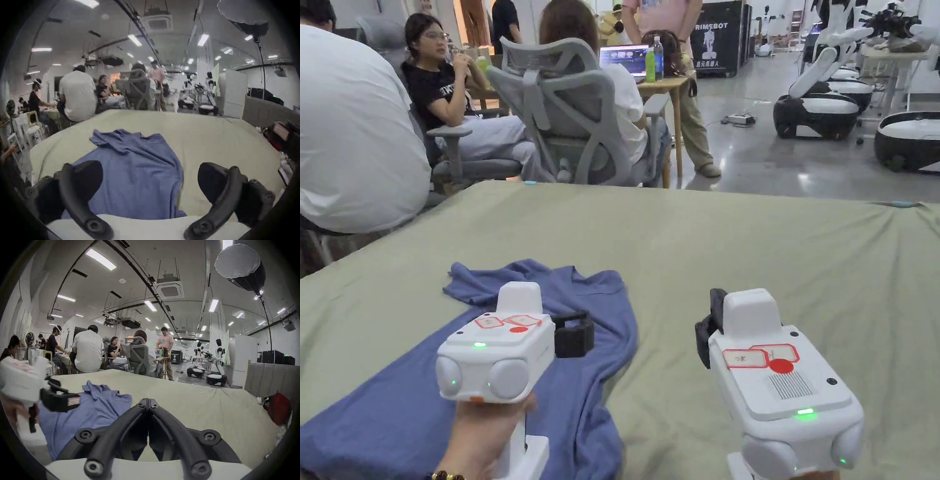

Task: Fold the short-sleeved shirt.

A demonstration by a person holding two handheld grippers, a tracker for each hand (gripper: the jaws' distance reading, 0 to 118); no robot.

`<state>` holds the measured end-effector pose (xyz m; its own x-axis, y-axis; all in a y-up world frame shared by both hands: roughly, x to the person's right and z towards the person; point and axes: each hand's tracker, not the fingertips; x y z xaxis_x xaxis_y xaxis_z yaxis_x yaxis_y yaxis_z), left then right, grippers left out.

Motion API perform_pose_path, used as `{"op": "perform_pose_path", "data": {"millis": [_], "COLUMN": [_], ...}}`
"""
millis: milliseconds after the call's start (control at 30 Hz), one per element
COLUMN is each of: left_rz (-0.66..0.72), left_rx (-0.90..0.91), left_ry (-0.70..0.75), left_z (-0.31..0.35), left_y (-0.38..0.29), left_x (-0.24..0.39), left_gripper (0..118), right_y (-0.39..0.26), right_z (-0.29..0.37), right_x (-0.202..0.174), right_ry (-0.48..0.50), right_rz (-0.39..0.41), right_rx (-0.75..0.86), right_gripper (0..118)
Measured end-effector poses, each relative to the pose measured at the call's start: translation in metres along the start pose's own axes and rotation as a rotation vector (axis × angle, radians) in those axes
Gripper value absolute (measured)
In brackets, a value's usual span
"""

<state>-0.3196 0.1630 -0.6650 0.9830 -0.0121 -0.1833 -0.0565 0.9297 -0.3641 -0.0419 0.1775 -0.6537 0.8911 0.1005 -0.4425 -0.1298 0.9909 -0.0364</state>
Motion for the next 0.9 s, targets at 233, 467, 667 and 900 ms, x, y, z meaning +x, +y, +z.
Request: {"op": "perform_pose_path", "data": {"millis": [233,467,667,900], "left_rz": [-0.067,-0.022,0.003,0.025], "left_rx": [-0.345,-0.500,-0.445,-0.338], "left_ry": [-0.028,0.019,0.010,-0.006], "left_z": [-0.150,-0.249,-0.229,-0.208], "left_y": [0.018,-0.010,-0.007,0.012], "left_x": [-0.020,-0.026,-0.030,-0.047], "left_gripper": [116,110,19,9], "right_y": [-0.019,-0.039,-0.041,-0.040], "right_z": [-0.038,-0.069,-0.064,-0.051], "right_x": [0.000,0.005,0.011,0.028], "right_ry": [0.004,0.001,0.002,-0.027], "right_rz": [-0.005,-0.026,-0.013,-0.059], "right_rx": [-0.046,-0.080,-0.102,-0.113], "right_gripper": [1,1,1,1]}}
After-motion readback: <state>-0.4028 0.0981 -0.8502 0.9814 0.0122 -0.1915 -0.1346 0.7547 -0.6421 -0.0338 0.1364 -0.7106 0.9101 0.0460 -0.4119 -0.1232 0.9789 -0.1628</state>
